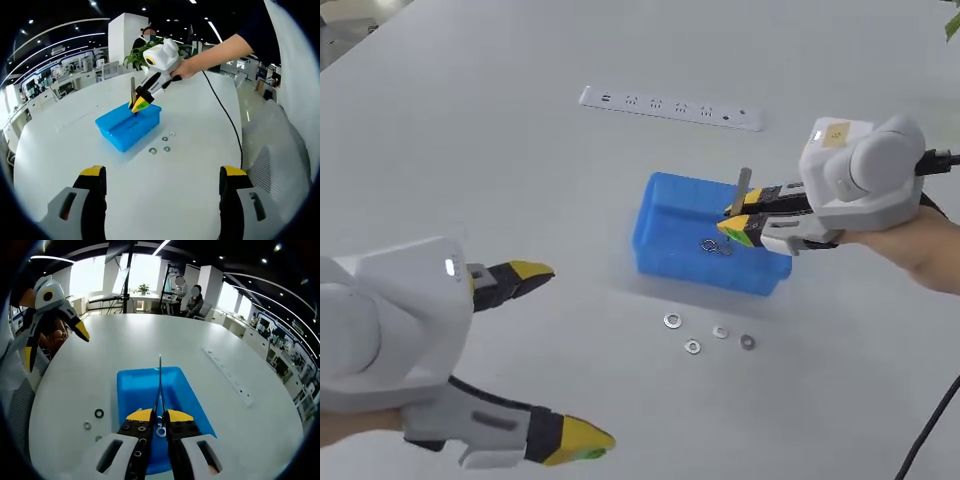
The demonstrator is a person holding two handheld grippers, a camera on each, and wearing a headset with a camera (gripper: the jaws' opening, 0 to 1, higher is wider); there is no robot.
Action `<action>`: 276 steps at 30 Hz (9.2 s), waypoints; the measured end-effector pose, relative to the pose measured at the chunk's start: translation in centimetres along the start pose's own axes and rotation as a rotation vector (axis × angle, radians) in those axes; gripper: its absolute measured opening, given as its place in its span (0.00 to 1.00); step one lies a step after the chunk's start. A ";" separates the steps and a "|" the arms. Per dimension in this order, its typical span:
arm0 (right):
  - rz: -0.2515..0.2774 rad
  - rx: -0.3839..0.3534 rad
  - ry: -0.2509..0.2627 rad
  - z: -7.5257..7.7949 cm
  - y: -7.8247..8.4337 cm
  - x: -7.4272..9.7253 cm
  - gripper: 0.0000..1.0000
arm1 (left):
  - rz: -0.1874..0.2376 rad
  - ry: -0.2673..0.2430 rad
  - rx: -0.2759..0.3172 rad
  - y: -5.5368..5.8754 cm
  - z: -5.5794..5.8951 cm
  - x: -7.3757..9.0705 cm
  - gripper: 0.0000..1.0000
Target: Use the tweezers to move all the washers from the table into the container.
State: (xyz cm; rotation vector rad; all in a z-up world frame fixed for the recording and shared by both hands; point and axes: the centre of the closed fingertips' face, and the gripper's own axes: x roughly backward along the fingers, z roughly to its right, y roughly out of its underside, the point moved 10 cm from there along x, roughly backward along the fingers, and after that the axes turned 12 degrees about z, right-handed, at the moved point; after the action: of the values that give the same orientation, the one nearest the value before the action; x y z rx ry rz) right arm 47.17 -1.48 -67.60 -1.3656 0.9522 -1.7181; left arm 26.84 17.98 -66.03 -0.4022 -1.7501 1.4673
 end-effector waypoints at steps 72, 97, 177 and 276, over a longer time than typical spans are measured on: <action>0.047 0.134 -0.089 -2.9 -4.0 0.1 0.29 | 0.113 0.262 -0.349 -11.9 -7.1 -9.6 0.05; 0.092 0.045 0.118 -4.9 -1.2 7.6 0.60 | 0.135 0.257 -0.311 -11.3 -2.7 -6.3 0.06; 0.097 -0.307 -0.082 -14.9 6.2 9.9 0.98 | 0.113 0.322 -0.296 -4.4 1.6 -8.3 0.06; 0.070 -0.025 -0.268 -10.6 2.8 0.1 0.09 | 0.030 0.362 -0.152 -3.8 0.0 -8.7 0.12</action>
State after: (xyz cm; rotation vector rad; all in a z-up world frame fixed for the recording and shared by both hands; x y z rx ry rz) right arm 37.03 -1.73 -71.79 -1.5160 0.8610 -1.4322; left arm 33.22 11.01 -65.69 -0.7280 -1.5701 1.1963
